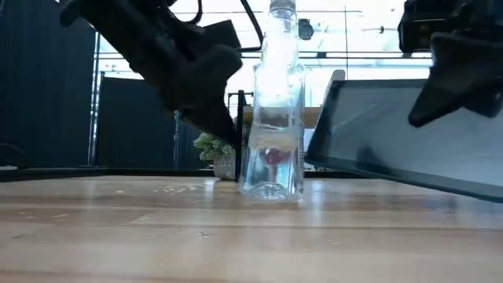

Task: Apply microfiber cloth
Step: Spray the tablet with the bottle cleaner

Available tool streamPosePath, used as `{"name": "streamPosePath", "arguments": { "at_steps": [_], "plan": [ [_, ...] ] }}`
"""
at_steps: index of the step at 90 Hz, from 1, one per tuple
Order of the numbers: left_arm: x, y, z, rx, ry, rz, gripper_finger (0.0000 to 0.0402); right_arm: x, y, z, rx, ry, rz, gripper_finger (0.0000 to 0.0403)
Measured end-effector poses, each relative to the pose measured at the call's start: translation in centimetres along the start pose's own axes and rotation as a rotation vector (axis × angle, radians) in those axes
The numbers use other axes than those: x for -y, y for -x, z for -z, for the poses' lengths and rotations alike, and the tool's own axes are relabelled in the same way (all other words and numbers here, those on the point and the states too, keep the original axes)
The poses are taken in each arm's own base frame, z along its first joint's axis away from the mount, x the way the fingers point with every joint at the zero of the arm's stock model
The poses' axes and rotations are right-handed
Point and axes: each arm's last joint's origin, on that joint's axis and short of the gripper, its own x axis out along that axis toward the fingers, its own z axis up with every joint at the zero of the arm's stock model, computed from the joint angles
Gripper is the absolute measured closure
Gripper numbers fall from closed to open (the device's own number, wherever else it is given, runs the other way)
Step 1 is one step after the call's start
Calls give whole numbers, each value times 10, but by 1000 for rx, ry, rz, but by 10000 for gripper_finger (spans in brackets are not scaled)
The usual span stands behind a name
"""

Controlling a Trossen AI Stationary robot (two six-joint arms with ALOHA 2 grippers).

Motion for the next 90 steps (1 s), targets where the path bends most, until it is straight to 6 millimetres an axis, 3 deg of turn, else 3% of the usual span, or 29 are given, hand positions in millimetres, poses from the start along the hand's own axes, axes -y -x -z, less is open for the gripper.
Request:
{"name": "streamPosePath", "arguments": {
  "at_steps": [26,46,57,90],
  "plan": [
    [-14,68,-28,67,-38,173,402,10,39,-25,93,89,-40,394],
    [-41,112,-64,199,11,300,382,32,78,-50,270,163,-3,394],
    [-58,118,-74,223,49,322,325,37,86,-61,326,249,-6,394],
    [-92,100,-103,206,-3,550,94,45,82,-77,375,312,69,394]
  ]
}}
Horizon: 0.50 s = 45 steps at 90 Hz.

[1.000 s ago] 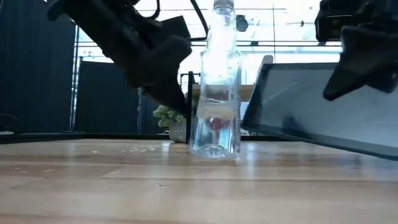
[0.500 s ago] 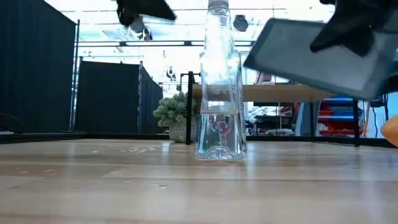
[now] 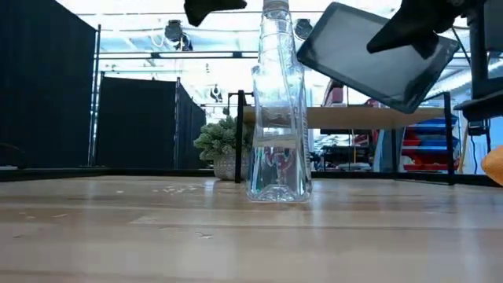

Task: Apply microfiber cloth
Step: Spray the tablet with the bottle cleaner

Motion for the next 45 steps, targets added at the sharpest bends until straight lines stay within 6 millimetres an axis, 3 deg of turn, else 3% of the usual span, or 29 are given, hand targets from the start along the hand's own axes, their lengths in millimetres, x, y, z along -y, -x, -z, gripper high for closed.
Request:
{"name": "streamPosePath", "arguments": {
  "at_steps": [17,45],
  "plan": [
    [3,0,5,-31,-7,-9,50,-2,0,-3,27,-23,-19,394],
    [2,-23,10,-23,-124,-38,58,-5,0,-8,76,-4,-44,394]
  ]
}}
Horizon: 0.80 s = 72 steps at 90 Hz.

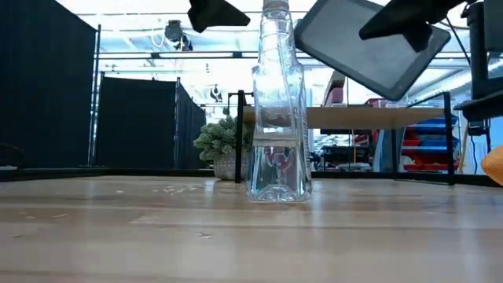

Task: Apply microfiber cloth
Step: Spray the tablet with the bottle cleaner

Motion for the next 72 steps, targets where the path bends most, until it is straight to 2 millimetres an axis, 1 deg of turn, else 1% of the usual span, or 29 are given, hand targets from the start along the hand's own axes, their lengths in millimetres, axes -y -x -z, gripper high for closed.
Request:
{"name": "streamPosePath", "arguments": {
  "at_steps": [12,25,31,41,55,61,72],
  "plan": [
    [-3,-15,-2,54,-61,2,61,-1,-2,1,-2,7,17,394],
    [-18,-25,-1,63,-86,-38,61,-3,-6,3,2,17,49,394],
    [-23,-28,-3,85,-85,-14,62,-4,-9,4,3,15,47,394],
    [-25,-33,-6,131,-101,31,62,-7,-13,4,4,15,45,394],
    [-27,-43,0,106,-104,29,62,-11,-19,6,9,12,46,394],
    [-27,-48,0,125,-105,27,62,-13,-21,5,27,1,37,394],
    [-28,-49,-4,174,-136,20,62,-14,-22,4,46,39,54,394]
  ]
}}
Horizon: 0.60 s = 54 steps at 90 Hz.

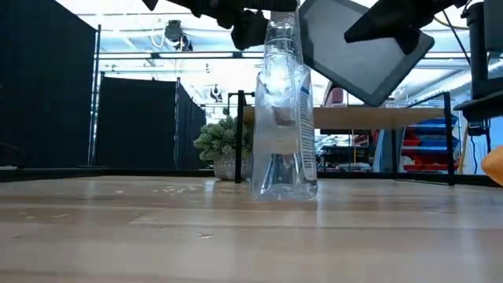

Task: Apply microfiber cloth
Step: Spray the tablet with the bottle cleaner

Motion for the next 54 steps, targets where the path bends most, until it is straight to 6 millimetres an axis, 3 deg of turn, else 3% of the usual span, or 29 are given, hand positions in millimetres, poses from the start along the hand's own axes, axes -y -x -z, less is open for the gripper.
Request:
{"name": "streamPosePath", "arguments": {
  "at_steps": [28,54],
  "plan": [
    [-7,1,0,1,-14,-16,62,1,3,-3,25,37,17,394],
    [-8,4,0,-18,-9,-51,62,19,32,-10,51,27,33,394]
  ]
}}
